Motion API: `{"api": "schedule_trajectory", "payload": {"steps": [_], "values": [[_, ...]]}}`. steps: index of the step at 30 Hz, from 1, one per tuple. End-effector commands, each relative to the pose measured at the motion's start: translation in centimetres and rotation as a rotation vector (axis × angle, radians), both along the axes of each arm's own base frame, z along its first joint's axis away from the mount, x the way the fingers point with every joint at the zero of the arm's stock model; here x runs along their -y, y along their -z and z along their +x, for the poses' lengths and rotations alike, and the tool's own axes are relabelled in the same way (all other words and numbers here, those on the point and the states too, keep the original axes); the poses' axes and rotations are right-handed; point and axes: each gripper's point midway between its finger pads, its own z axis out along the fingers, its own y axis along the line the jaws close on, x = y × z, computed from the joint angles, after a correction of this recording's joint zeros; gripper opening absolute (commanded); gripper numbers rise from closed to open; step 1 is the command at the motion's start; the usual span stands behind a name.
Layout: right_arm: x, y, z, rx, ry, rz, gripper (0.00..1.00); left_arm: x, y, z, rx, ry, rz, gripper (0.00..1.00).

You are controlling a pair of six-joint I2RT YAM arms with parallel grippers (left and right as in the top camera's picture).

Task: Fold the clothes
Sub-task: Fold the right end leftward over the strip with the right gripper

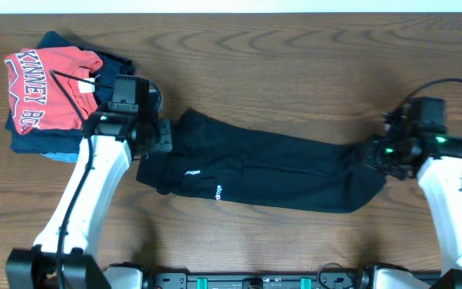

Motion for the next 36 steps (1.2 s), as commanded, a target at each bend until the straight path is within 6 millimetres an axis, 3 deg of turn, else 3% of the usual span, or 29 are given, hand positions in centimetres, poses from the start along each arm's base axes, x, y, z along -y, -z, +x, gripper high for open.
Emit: {"api": "schedule_trajectory", "payload": {"steps": [1,6,13,18,25,36], "values": [[-2.5,0.7,0.3,-0.035,0.022,0.0,0.01,-0.2,-2.1,0.3,0.059,-0.007,-0.002,0.44],[-7.6,1.5,1.0,-0.027,-0.046,0.031,0.01,-0.2,-3.6,0.1,0.106,-0.007,-0.007,0.44],[-14.2,3.0,1.7,-0.017,-0.084,0.085,0.01,-0.2,-3.6,-0.1,0.099,-0.007,-0.007,0.45],[-16.5,4.4,1.4,-0.039,-0.092,0.095,0.01,-0.2,-3.6,-0.1,0.099,-0.007,-0.006,0.44],[-19.3,3.7,1.6,0.004,-0.119,0.151,0.01,-0.2,-3.6,-0.1,0.1,-0.007,-0.007,0.44],[-21.3,3.6,0.6,-0.012,-0.104,0.18,0.01,-0.2,-3.6,-0.1,0.101,-0.007,-0.007,0.45]]}}
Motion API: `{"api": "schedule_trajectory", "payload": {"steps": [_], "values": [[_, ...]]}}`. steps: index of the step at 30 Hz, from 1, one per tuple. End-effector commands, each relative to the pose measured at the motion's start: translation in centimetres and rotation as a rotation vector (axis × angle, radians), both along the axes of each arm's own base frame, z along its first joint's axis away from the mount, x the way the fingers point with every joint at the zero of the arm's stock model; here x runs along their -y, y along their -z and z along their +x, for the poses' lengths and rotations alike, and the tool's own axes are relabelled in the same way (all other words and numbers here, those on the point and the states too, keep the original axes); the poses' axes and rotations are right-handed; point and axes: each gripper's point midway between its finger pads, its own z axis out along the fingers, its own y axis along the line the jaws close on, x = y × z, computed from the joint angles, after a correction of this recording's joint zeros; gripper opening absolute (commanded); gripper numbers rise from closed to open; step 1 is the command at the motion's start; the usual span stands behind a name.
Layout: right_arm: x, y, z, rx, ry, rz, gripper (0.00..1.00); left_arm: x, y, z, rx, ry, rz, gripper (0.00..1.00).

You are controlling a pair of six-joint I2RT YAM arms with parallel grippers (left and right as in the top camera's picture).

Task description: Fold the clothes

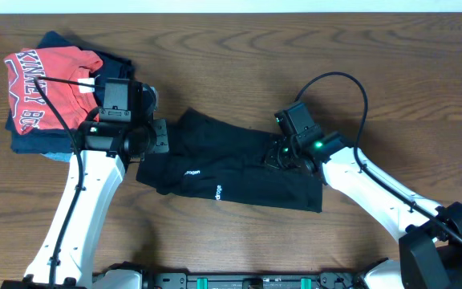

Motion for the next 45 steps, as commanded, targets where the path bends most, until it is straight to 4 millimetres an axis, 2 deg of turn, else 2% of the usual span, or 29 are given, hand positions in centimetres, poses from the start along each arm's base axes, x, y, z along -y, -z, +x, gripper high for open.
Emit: {"api": "schedule_trajectory", "payload": {"steps": [1,6,8,10,12,17,19,22,25,29,34,35,37,40,41,45], "values": [[-1.2,-0.3,-0.3,-0.002,0.007,0.022,0.01,-0.2,-1.0,0.5,0.028,-0.007,0.001,0.44],[-3.3,-1.7,1.0,0.115,-0.082,0.078,0.38,-0.1,-1.1,0.6,0.034,-0.007,0.0,0.45],[-4.1,-2.6,1.6,0.186,-0.164,0.1,0.42,-0.2,-1.1,0.6,0.034,-0.007,0.0,0.45],[-3.7,-3.0,1.9,0.228,-0.216,0.079,0.44,-0.1,-1.1,0.6,0.034,-0.007,0.0,0.45],[-2.7,-3.4,2.0,0.258,-0.254,0.042,0.47,-0.2,-1.1,0.6,0.033,-0.007,0.0,0.45],[3.6,-3.1,1.8,0.213,-0.197,-0.132,0.54,-0.2,-1.1,0.6,0.034,-0.007,0.0,0.45],[5.0,-2.5,1.3,0.166,-0.196,-0.15,0.56,-0.2,-1.1,0.6,0.034,-0.007,0.0,0.45],[5.9,-1.5,0.0,0.105,-0.266,-0.154,0.67,-0.2,-1.1,0.6,0.033,-0.007,0.0,0.45],[5.5,-0.6,-0.9,0.069,-0.327,-0.139,0.69,-0.2,-1.1,0.6,0.033,-0.007,0.0,0.45],[5.0,1.0,-1.5,0.031,-0.352,-0.144,0.68,-0.2,-1.1,0.6,0.033,-0.007,0.001,0.45],[2.4,2.5,-2.1,0.029,-0.449,-0.103,0.61,-0.2,-1.1,0.6,0.033,-0.007,0.001,0.45],[2.0,2.7,-2.1,0.032,-0.461,-0.103,0.57,-0.2,-1.1,0.6,0.033,-0.007,0.001,0.45],[0.9,3.0,-2.1,0.052,-0.487,-0.095,0.41,-0.2,-1.1,0.6,0.033,-0.007,0.0,0.45],[-1.3,2.3,-2.2,0.098,-0.534,-0.04,0.08,-0.1,-1.1,0.6,0.034,-0.007,0.0,0.45],[-1.9,2.0,-2.3,0.106,-0.546,-0.021,0.01,-0.2,-1.1,0.6,0.034,-0.007,0.0,0.45],[-4.3,0.3,-3.4,0.126,-0.581,0.072,0.01,-0.1,-1.1,0.6,0.034,-0.007,0.0,0.45]]}}
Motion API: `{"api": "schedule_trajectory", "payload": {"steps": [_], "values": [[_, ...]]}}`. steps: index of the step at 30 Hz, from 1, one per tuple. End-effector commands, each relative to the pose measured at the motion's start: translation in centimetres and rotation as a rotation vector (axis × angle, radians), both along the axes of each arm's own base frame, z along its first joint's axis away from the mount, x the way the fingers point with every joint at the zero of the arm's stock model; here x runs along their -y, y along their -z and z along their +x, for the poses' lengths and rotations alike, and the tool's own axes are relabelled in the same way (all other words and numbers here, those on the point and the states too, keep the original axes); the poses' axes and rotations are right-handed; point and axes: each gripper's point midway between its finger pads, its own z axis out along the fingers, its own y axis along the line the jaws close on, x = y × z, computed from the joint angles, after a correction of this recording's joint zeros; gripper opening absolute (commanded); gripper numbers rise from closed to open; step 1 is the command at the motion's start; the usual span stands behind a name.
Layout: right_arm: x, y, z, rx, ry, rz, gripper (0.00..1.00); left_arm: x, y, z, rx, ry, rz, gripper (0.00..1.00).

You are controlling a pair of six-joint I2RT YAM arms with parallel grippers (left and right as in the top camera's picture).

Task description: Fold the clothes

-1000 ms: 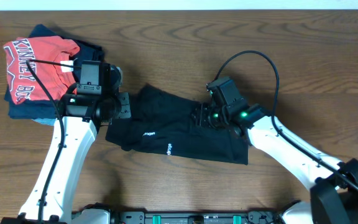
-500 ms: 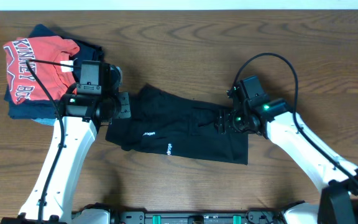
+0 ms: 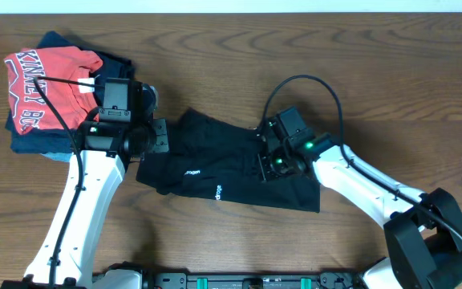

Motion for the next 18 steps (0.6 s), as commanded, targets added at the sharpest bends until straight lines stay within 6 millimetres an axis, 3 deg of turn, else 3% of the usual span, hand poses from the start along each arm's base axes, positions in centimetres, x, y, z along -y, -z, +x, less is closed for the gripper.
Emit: {"api": "schedule_trajectory", "payload": {"steps": [1,5,6,9,13,18], "values": [[-2.2,-1.7,-1.6,-0.02,-0.047,0.084,0.01,-0.1,-1.0,0.5,0.029,-0.006,0.001,0.45],[-1.5,-1.2,-1.9,0.001,-0.04,0.012,0.03,-0.1,-1.0,0.5,0.031,-0.006,0.001,0.45],[-0.7,-0.9,-1.4,0.017,-0.013,-0.03,0.14,-0.1,-1.0,0.5,0.031,-0.006,0.001,0.45],[1.4,-0.5,0.2,0.039,0.063,-0.084,0.31,-0.1,-1.0,0.5,0.031,-0.006,0.001,0.45],[4.3,-0.5,1.7,0.008,0.137,-0.074,0.3,-0.1,-1.0,0.5,0.031,-0.006,0.001,0.45],[6.3,-0.4,1.4,-0.038,0.087,-0.038,0.34,-0.1,-1.0,0.5,0.031,-0.006,0.0,0.45]]}}
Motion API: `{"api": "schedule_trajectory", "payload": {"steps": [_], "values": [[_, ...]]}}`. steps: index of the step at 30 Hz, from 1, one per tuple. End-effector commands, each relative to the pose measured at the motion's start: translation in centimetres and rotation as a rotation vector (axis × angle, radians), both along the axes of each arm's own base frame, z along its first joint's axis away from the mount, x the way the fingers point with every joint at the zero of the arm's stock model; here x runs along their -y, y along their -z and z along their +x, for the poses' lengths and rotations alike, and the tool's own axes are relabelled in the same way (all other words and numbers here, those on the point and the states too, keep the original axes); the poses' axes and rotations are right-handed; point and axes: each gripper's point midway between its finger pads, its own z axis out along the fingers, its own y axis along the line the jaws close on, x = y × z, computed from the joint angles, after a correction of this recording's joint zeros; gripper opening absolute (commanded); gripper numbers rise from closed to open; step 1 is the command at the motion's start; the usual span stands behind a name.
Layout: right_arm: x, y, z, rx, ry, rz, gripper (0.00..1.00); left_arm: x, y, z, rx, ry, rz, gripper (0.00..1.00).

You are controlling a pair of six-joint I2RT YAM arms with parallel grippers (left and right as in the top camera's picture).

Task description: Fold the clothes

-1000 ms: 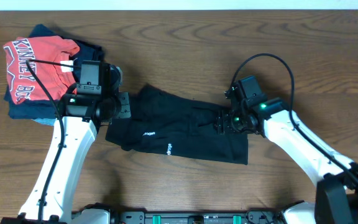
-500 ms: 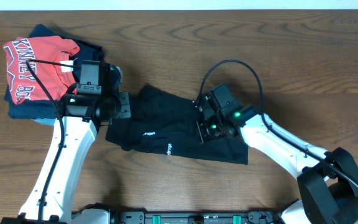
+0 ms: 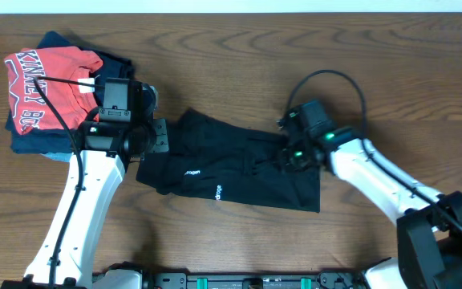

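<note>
Black trousers [image 3: 215, 164] lie across the middle of the table, doubled over, with the fold's right edge near the right arm. My left gripper [image 3: 161, 136] sits at their left waist edge and appears shut on the cloth. Over the right part of the folded trousers hangs my right gripper [image 3: 284, 157]. Its fingers are mostly hidden under the wrist; it seems open, with no cloth lifted in it.
A stack of folded clothes [image 3: 50, 88] lies at the far left, a red printed shirt on top of navy and light blue pieces. It is close behind the left arm. The right arm's cable [image 3: 327, 76] loops above the table.
My right gripper has drawn back to the right, from mid-trousers towards the folded right edge. The trousers kept their folded shape. The left arm has not moved.
The trousers first lay stretched full length between both grippers, the right one at the leg ends far right. Then the right gripper was over the middle with the legs doubled leftward. It went slightly further left, and now sits back to the right with the fold lying flat.
</note>
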Motion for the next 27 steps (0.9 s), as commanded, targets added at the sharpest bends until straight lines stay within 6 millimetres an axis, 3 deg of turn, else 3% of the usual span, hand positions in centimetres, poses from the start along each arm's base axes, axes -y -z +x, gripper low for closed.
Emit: {"api": "schedule_trajectory", "payload": {"steps": [1,5,9,11,14,21,23,25,27], "values": [[0.9,-0.4,-0.5,-0.004,-0.058,0.02,0.35,-0.1,-1.0,0.5,0.031,-0.006,0.0,0.45],[1.3,0.4,-1.3,-0.029,-0.061,0.016,0.36,-0.1,-1.0,0.5,0.031,-0.006,0.001,0.45],[0.0,1.0,-2.3,-0.037,-0.096,0.08,0.36,-0.1,-1.0,0.5,0.031,-0.006,0.001,0.45],[-1.2,0.9,-2.9,-0.039,-0.127,0.14,0.31,-0.1,-1.0,0.5,0.03,-0.006,0.001,0.45],[-3.0,0.3,-3.6,-0.037,-0.178,0.202,0.02,-0.1,-1.0,0.5,0.03,-0.006,0.0,0.45],[-5.5,0.3,-5.7,-0.037,-0.281,0.197,0.01,-0.1,-1.0,0.5,0.03,-0.006,0.0,0.45],[-6.2,0.3,-6.5,-0.021,-0.345,0.192,0.07,-0.1,-1.0,0.5,0.03,-0.006,0.0,0.45],[-6.8,0.3,-7.2,0.005,-0.424,0.188,0.33,-0.1,-1.0,0.5,0.031,-0.006,0.0,0.45],[-7.1,0.3,-7.4,0.029,-0.473,0.186,0.38,-0.1,-1.0,0.5,0.031,-0.006,0.0,0.45]]}}
